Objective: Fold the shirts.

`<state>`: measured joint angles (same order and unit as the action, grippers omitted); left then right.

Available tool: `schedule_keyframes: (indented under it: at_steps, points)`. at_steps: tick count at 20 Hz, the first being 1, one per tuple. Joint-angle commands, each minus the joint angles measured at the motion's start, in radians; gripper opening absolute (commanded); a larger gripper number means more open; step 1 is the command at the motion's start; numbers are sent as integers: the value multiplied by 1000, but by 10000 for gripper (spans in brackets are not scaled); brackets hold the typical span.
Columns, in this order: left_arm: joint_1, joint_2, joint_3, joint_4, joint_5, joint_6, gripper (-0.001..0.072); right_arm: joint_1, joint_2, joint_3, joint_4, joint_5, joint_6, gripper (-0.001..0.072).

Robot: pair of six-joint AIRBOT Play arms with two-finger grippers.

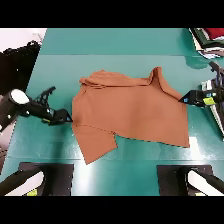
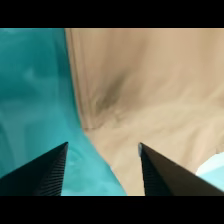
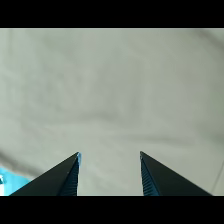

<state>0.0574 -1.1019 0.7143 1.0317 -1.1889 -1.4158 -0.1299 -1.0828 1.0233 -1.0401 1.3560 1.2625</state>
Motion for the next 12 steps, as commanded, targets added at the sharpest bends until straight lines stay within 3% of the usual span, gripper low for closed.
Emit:
schedule_keyframes:
  at_steps: [1,7,11,12]
  points:
    - [0,33,-159,-77,80,10,530,-9,99,-77,-2,0,-7,435]
    - [-5,33,-183,-152,171,12,529,-9,156,-76,-2,1,-7,435]
    - [-147,33,-183,-149,275,10,524,-9,155,-76,-10,26,-6,435]
    - [-166,33,-181,-150,285,10,347,-10,155,-76,-29,34,-6,435]
